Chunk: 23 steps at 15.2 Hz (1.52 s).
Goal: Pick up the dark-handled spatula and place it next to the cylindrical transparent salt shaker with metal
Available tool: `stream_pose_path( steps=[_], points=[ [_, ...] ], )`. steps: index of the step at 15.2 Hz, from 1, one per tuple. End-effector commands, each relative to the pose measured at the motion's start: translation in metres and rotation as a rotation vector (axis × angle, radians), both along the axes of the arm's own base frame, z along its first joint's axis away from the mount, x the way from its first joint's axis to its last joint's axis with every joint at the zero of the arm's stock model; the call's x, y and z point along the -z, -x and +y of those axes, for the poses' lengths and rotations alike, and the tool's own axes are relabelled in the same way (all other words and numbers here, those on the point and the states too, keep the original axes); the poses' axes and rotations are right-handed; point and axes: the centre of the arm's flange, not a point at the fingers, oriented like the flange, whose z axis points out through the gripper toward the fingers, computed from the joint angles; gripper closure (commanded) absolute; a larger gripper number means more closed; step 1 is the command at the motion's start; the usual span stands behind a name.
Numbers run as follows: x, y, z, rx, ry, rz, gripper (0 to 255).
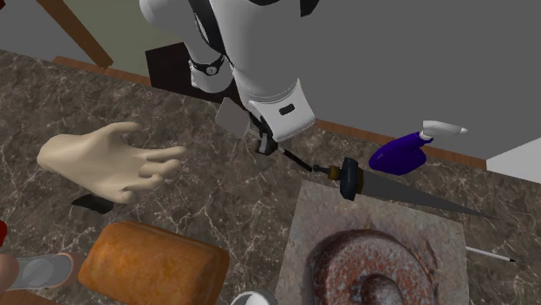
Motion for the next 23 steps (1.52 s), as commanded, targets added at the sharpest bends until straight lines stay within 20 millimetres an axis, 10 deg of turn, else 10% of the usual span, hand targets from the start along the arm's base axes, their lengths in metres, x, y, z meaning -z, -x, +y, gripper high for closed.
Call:
stream_pose_path(
  steps=[1, 23],
  points=[
    [-0.011, 0.0, -0.001, 0.0, 0.0, 0.001, 255],
    [-0.125, 0.0, -0.001, 0.0, 0.0, 0.001, 255]
  ],
)
